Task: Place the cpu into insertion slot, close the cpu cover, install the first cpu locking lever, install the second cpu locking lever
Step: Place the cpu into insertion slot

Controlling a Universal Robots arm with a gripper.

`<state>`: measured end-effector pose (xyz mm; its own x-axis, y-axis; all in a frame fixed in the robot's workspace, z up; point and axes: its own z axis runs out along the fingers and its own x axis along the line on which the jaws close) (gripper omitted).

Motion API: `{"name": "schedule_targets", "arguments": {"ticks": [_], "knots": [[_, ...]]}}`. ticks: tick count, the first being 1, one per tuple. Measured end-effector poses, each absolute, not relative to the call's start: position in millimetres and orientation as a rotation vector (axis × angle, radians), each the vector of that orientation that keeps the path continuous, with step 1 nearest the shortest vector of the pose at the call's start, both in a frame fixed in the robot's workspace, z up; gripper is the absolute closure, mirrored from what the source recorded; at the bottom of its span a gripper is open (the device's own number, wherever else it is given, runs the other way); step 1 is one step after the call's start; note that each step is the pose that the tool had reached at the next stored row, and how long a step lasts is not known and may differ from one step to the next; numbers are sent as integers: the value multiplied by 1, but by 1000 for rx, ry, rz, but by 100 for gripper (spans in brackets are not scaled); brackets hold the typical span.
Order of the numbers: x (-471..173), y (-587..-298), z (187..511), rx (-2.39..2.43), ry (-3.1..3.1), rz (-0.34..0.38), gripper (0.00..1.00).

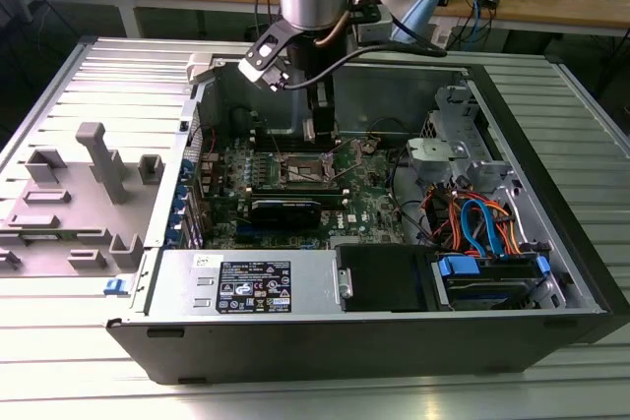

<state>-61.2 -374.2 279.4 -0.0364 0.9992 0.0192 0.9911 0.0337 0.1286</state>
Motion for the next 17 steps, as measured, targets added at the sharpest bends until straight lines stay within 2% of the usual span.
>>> {"name": "schedule_targets", "arguments": {"ticks": [17], "knots": [[-61,-374,275,2126,2202,164,46]]}}
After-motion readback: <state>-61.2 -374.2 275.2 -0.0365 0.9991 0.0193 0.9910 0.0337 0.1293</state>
